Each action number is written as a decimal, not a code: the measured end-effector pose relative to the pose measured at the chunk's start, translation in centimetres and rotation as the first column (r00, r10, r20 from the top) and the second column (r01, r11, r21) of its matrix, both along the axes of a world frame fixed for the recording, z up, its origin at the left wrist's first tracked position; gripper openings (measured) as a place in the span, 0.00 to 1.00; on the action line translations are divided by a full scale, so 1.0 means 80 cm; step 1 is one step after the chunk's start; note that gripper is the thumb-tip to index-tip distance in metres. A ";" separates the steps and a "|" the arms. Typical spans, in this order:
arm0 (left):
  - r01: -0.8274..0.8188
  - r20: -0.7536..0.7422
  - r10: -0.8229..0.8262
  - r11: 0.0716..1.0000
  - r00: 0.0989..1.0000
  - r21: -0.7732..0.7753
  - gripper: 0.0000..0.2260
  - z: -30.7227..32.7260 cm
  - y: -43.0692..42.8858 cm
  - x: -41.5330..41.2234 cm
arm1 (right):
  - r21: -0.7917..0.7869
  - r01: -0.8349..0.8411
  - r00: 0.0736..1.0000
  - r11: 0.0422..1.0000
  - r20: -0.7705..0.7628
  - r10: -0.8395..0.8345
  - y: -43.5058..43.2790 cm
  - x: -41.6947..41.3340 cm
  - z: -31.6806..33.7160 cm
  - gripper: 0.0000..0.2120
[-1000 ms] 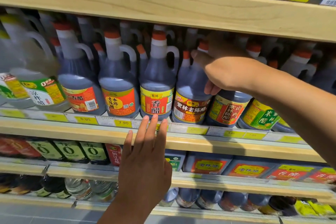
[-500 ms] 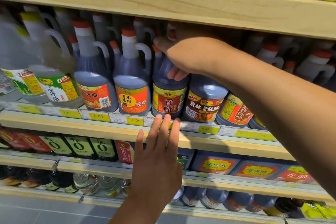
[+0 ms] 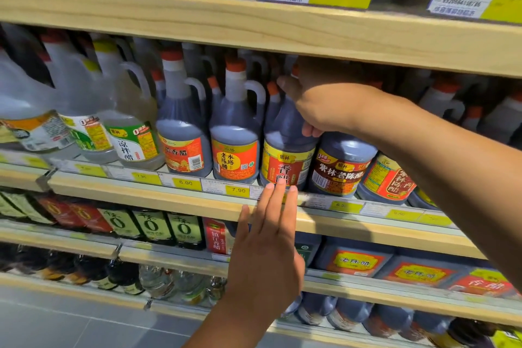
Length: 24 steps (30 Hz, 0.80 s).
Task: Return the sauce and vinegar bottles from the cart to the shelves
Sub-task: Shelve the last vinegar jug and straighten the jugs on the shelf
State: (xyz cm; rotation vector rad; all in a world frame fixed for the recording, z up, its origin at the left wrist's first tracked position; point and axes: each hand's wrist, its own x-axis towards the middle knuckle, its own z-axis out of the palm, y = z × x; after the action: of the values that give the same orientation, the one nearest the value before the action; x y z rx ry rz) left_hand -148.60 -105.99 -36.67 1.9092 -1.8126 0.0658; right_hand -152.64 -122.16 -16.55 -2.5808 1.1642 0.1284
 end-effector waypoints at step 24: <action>-0.086 0.081 0.074 0.985 0.994 0.151 0.43 -0.004 0.056 0.162 | 0.011 0.305 0.848 0.952 0.452 -0.277 0.056 0.132 -0.025 0.16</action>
State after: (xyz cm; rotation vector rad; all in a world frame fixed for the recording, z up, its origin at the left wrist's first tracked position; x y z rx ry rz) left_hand -135.65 -101.52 -36.97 2.1137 -1.8364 0.0251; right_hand -142.06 -117.65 -18.56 -2.2625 1.3617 -0.5524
